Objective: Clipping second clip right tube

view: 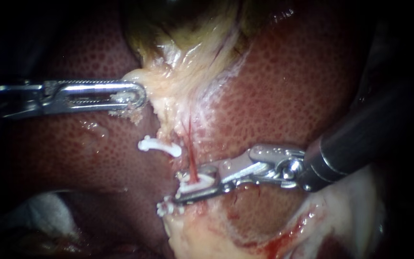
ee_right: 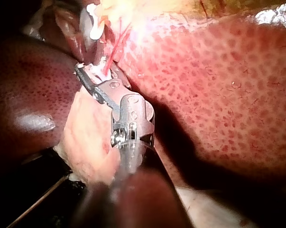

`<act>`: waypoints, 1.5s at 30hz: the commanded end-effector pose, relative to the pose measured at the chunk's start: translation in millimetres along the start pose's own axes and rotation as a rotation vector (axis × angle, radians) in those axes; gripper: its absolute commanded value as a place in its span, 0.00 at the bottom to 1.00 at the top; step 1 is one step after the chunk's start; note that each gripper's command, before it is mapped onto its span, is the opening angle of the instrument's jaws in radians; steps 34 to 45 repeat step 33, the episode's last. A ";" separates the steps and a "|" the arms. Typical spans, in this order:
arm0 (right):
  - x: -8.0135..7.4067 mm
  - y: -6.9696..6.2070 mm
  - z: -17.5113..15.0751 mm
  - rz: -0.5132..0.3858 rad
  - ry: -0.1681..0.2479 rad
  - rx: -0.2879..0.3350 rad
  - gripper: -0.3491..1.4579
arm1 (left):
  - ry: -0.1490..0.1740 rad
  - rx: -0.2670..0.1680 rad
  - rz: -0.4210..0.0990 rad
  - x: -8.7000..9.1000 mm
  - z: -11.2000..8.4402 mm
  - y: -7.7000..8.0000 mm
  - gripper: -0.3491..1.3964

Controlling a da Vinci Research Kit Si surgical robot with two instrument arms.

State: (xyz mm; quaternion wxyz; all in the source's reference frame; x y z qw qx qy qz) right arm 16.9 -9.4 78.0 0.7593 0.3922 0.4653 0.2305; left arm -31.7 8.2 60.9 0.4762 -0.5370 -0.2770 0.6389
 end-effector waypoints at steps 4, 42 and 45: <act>0.0 0.1 -0.2 0.023 0.010 0.003 0.14 | 0.000 0.000 0.000 0.0 0.0 -0.1 0.00; -0.5 -0.3 -0.8 0.139 -0.008 0.010 0.00 | 0.000 0.000 0.001 -0.1 0.2 -0.6 0.00; -0.5 -0.3 -0.8 0.139 -0.008 0.010 0.00 | 0.000 0.000 0.001 -0.1 0.2 -0.6 0.00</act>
